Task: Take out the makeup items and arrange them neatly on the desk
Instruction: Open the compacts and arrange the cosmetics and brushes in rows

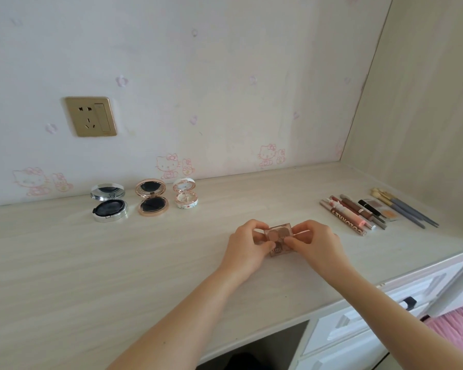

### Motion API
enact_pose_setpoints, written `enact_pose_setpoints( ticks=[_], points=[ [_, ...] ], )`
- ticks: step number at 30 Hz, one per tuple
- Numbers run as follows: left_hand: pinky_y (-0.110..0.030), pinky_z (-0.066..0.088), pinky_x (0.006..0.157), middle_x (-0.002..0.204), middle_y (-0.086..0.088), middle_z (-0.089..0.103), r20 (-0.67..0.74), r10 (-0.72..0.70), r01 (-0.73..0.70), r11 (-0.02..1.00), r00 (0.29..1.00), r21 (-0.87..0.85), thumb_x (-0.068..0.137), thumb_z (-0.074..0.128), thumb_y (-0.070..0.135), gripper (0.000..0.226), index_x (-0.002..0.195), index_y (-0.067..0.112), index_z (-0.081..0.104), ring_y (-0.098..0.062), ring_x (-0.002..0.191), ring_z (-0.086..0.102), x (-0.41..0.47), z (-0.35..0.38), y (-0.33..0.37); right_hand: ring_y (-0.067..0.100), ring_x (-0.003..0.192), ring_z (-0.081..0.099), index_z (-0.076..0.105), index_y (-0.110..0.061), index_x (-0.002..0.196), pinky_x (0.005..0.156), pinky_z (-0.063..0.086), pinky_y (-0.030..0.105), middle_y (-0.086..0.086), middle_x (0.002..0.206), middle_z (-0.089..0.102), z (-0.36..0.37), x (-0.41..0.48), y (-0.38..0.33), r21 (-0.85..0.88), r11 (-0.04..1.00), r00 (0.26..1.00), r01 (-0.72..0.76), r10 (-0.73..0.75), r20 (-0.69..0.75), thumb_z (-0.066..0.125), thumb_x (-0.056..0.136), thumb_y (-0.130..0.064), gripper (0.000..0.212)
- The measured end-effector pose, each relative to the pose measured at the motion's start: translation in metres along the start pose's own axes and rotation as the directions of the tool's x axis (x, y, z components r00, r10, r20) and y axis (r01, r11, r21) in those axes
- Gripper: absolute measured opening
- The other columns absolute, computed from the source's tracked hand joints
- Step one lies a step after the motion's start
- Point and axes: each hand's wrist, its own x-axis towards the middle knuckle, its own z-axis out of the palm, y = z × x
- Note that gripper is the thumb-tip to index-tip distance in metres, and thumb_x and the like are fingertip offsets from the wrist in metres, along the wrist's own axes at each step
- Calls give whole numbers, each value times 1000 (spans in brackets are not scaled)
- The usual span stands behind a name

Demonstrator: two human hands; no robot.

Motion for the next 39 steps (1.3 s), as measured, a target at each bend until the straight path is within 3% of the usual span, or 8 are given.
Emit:
enact_pose_setpoints(
  ticks=[8,10,13,21,26,29,34,39],
  points=[
    [-16,50,69,95,-4,72,-26,-131,116,941,991,-317,82,71,5,36,114,16,58,-15,87,68,-22,-28,-2,9,75,67,58,-35,109,73,57,35,-6,85,70,13,-14,-24,23,995,991,97,-98,90,69,84,-21,31],
    [-30,56,83,97,-9,72,-16,-177,150,876,984,-459,82,69,1,36,115,11,58,-21,90,70,-29,-41,-5,8,75,67,58,-35,109,73,58,37,-7,86,70,21,-17,-30,44,992,986,116,-120,116,69,84,-21,30],
    [-39,57,84,99,-14,72,-15,-226,174,790,974,-588,83,68,-2,36,114,9,56,-27,90,71,-39,-63,-12,8,73,68,58,-32,108,72,58,38,-8,89,68,37,-23,-43,81,988,979,128,-139,152,69,84,-21,29],
    [-41,56,87,101,-15,72,-33,-235,176,806,971,-566,86,66,1,21,106,3,65,-28,94,70,-69,-126,-37,12,66,67,58,-26,103,66,59,34,-3,90,65,87,-39,-77,170,974,952,151,-189,241,70,82,-16,26],
    [-46,55,87,99,-19,72,-108,-253,153,817,961,-557,84,66,-2,21,105,0,65,-31,93,70,-89,-153,-50,6,68,66,57,-29,106,54,45,12,-7,91,65,115,-49,-94,140,971,928,195,-229,293,70,82,-22,29],
    [-44,56,85,96,-17,72,-154,-246,124,825,957,-551,80,72,4,23,102,2,67,-31,91,70,-97,-166,-55,4,71,66,53,-31,115,54,44,10,-10,95,64,124,-57,-103,136,962,912,235,-267,313,67,84,-24,35],
    [-43,56,83,96,-17,72,-191,-258,99,801,947,-590,76,75,7,28,102,4,67,-33,92,70,-105,-173,-63,1,86,62,49,-25,130,81,51,19,-12,118,55,133,-70,-110,67,888,829,455,-450,331,62,87,-18,45],
    [-32,55,68,95,-18,73,-156,-259,96,749,953,-655,79,71,5,24,102,0,66,-29,84,71,-104,-177,-60,-3,119,45,27,-27,147,98,41,18,-17,136,36,137,-79,-111,51,770,677,636,-589,441,64,83,-43,76]
  ],
)
